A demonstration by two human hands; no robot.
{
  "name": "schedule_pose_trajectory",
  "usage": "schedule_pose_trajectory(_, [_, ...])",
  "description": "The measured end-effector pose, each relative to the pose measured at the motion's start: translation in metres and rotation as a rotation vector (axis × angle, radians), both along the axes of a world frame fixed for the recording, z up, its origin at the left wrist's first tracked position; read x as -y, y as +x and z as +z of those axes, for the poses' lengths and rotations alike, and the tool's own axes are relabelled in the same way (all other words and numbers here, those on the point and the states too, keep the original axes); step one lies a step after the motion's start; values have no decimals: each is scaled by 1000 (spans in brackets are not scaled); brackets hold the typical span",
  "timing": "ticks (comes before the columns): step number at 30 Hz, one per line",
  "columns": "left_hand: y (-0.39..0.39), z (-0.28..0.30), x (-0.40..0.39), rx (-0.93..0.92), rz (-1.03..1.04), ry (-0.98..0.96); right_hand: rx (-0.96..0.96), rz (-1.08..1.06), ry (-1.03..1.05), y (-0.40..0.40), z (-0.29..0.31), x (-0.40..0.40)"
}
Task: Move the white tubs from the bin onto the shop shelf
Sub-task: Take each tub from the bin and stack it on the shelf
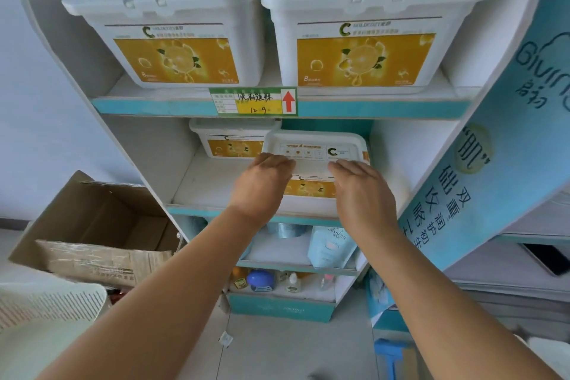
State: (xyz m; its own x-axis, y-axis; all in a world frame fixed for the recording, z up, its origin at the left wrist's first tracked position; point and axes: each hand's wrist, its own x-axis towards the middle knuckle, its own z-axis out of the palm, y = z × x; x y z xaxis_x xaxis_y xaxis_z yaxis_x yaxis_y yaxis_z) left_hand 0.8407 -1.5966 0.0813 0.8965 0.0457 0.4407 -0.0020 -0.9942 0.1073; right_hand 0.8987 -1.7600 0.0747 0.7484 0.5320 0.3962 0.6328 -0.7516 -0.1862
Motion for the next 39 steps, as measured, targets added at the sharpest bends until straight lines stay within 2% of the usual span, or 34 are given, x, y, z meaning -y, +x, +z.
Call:
schedule_pose_trajectory(7, [41, -15, 12, 97, -136, 47, -15, -90, -34, 6, -14, -5])
schedule_pose_trajectory(14, [71, -13, 13, 140, -103, 84, 12, -121, -73, 37, -18, -11])
schedule_pose_trajectory(19, [96, -6, 12, 15, -14, 77, -115, -107, -150, 59, -14, -17])
schedule_pose_trajectory(24, [102, -3, 14, -57, 38, 79, -132, -125, -204, 67, -12, -19])
schedule_pose_trajectory(27, [95, -8, 15, -119, 58, 157, -188, -135, -208, 63, -10, -17])
schedule_pose_trajectory(33, [37, -2, 37, -372, 129, 114, -260, -62, -180, 20, 3, -3])
schedule_pose_trajectory(39, [-35, 12, 70, -449, 114, 43, -356, -29, -214, -47, 18, 38])
